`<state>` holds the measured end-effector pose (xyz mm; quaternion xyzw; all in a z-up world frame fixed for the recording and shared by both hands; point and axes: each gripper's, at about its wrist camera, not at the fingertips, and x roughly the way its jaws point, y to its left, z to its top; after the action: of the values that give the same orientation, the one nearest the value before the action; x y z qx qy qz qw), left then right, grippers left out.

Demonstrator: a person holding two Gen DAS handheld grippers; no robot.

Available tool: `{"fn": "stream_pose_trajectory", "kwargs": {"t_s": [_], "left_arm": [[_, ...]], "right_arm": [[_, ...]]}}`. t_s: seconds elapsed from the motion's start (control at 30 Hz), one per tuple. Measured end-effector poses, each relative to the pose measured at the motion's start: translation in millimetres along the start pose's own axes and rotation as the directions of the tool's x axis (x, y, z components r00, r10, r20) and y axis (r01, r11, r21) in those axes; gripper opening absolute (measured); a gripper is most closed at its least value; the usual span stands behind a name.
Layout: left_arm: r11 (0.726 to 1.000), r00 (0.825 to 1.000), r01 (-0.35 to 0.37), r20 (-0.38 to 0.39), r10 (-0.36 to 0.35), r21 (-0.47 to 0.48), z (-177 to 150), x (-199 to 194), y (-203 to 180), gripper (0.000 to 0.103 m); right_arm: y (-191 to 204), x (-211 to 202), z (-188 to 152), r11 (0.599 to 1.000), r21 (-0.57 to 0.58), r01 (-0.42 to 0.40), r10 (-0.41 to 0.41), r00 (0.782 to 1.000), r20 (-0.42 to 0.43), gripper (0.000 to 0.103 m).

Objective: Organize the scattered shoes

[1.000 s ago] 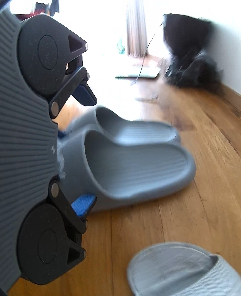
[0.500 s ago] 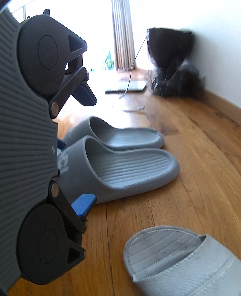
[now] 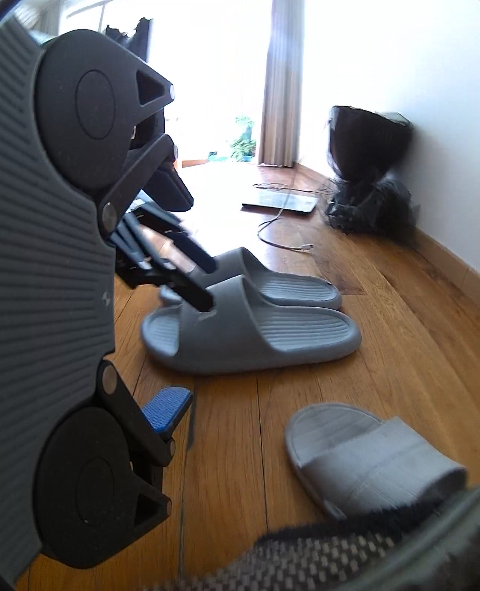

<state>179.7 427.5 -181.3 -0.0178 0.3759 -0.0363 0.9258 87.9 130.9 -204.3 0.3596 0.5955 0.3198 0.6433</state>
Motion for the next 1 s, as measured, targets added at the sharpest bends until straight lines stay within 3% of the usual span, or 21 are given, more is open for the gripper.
{"fn": "stream_pose_trajectory", "kwargs": {"t_s": [0.23, 0.43, 0.5, 0.6, 0.77, 1.0], "left_arm": [[0.999, 0.999, 0.031, -0.012, -0.031, 0.004, 5.9, 8.3, -9.4, 0.075], [0.999, 0.998, 0.028, -0.050, -0.027, 0.022, 8.5, 13.2, -27.4, 0.075], [0.999, 0.998, 0.031, -0.054, -0.029, 0.034, 12.5, 17.7, -26.8, 0.076], [0.998, 0.998, 0.036, -0.059, -0.033, 0.051, 18.6, 24.6, -26.0, 0.079], [0.994, 0.995, 0.072, -0.068, -0.067, 0.078, 33.5, 31.1, -45.8, 0.084], [0.980, 0.974, 0.189, -0.115, -0.195, -0.061, 39.7, 53.3, -52.8, 0.084]], "right_arm": [[-26.9, -49.6, -3.4, 0.998, -0.031, 0.061, -0.059, 0.996, 0.061, 0.102], [-59.3, -78.7, -3.3, 0.976, -0.071, 0.206, -0.194, 0.970, 0.148, 0.102], [-62.0, -82.9, -4.7, 0.974, -0.093, 0.205, -0.188, 0.969, 0.157, 0.102], [-55.1, -85.9, -10.5, 0.929, -0.164, 0.330, -0.293, 0.932, 0.215, 0.102], [-50.5, -72.4, -17.2, 0.796, -0.285, 0.534, -0.452, 0.838, 0.307, 0.102], [-63.9, -50.8, 1.5, 0.723, -0.314, 0.616, -0.536, 0.786, 0.309, 0.102]]}}
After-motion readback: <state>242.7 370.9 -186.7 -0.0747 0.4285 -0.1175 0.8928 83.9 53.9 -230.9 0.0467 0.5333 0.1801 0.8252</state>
